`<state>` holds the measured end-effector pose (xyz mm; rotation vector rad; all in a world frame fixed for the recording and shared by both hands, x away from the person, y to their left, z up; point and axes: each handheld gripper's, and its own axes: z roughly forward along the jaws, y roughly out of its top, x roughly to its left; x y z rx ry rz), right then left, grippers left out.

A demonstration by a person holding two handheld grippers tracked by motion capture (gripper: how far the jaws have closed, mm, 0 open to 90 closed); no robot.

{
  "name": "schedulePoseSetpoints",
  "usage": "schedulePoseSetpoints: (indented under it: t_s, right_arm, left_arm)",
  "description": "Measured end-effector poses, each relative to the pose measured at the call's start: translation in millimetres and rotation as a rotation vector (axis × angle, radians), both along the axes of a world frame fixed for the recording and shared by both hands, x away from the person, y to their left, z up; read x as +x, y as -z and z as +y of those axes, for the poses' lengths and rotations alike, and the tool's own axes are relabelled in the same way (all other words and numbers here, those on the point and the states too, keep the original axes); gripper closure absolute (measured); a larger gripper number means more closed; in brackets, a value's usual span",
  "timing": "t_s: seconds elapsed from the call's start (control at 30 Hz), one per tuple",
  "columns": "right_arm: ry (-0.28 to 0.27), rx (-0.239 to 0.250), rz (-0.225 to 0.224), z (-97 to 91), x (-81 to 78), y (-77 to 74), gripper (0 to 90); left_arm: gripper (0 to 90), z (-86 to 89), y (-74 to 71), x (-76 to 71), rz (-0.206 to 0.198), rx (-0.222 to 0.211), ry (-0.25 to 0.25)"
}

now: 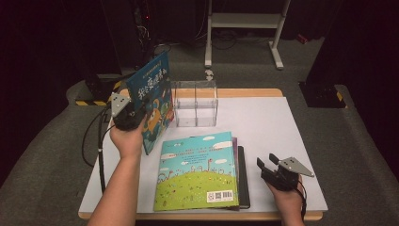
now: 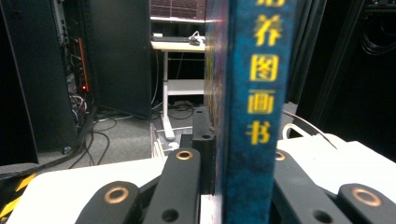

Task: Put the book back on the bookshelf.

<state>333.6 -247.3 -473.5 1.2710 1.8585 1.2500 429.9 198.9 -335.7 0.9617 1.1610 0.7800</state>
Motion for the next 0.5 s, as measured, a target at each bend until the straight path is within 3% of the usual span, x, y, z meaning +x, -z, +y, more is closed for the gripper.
schedulePoseSetpoints:
  t_s: [0.4, 0.5]
  right_arm:
    - [-0.009, 0.015, -0.001, 1.3, -0.3, -0.6, 43.9]
    - [-0.008, 0.024, -0.001, 0.1, -1.2, -0.4, 44.0]
  left_arm:
    - [83.2, -16.2, -0.1, 27.8, -0.028, 0.009, -0.030]
    - [83.2, -18.7, -1.2, 34.2, -0.042, 0.028, -0.047]
